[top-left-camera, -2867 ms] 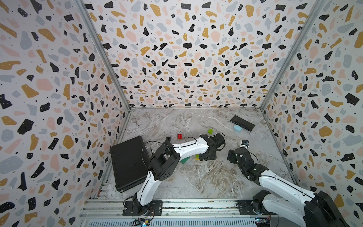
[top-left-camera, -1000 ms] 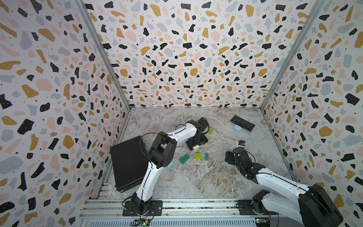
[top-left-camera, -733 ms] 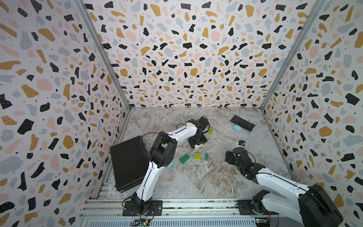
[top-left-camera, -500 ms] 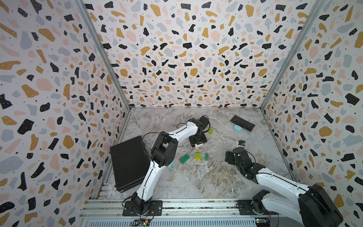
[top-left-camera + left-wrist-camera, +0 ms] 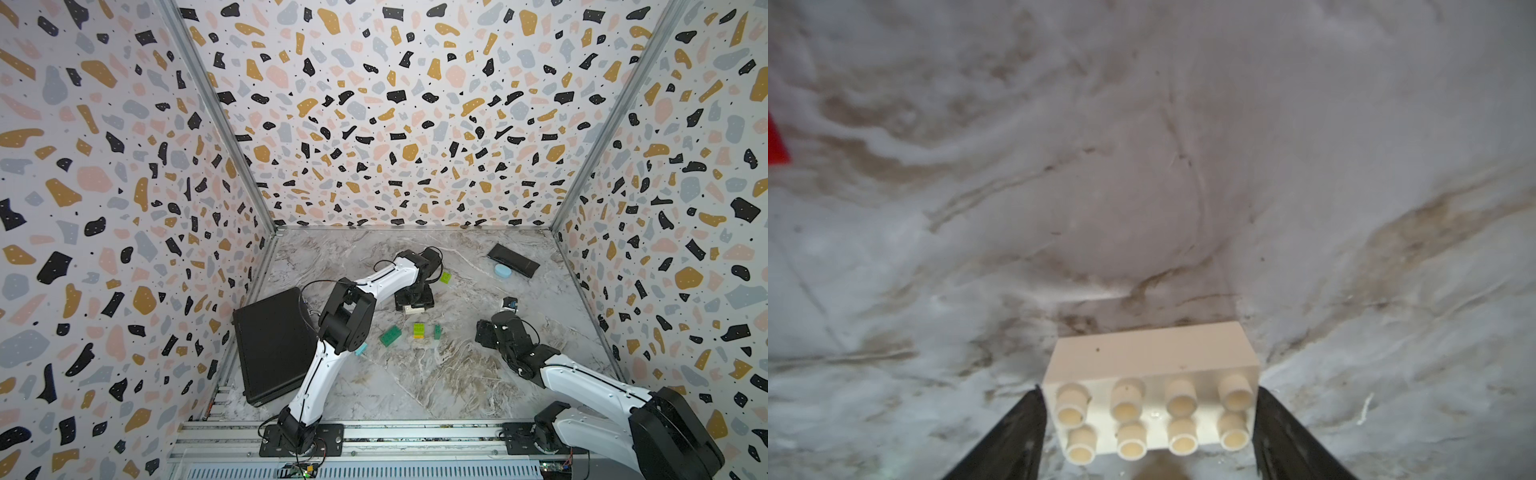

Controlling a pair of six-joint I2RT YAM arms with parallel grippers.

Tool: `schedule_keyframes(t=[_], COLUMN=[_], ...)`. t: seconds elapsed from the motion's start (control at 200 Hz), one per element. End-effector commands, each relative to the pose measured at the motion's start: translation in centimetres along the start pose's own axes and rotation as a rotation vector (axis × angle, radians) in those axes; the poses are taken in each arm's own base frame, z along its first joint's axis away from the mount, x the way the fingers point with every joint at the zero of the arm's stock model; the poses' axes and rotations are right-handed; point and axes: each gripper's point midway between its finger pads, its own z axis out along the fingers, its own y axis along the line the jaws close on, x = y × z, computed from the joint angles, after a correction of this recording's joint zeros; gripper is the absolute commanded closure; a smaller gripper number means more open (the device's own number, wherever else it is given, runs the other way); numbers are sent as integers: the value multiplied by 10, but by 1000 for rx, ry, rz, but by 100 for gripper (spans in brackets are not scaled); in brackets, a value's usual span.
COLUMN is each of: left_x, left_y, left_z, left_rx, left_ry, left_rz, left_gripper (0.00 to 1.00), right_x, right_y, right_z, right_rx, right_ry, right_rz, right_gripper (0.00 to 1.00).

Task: Assemble the letter h with lego
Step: Adjust the lego brick at the center of the board.

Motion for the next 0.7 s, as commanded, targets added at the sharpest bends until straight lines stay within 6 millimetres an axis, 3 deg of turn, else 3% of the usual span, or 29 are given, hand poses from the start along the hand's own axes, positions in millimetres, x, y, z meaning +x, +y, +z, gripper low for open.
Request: schedule_keyframes(t=[0.0,0.13,0.405,0.696], left_x=[-2,-3,-2,-2], left_y=[1,-6,-11,-5], left_z=[-28,-31,-18,-12], left_rx=[-40,-64,-67,-57], left_ry=[-55,-64,-39,-10], left_rz=[81,116,106,77], left_gripper=[18,18,14,8], right_x=[-12,-13,-13,-13], right_y=[6,6,5,5], right_z=[-1,-1,-2,-2], right_rx=[-11,-8,-5,-8], right_ry=[-24,-27,-28,-28], right_rz=[14,11,9,9], right_gripper=[19,19,19,19])
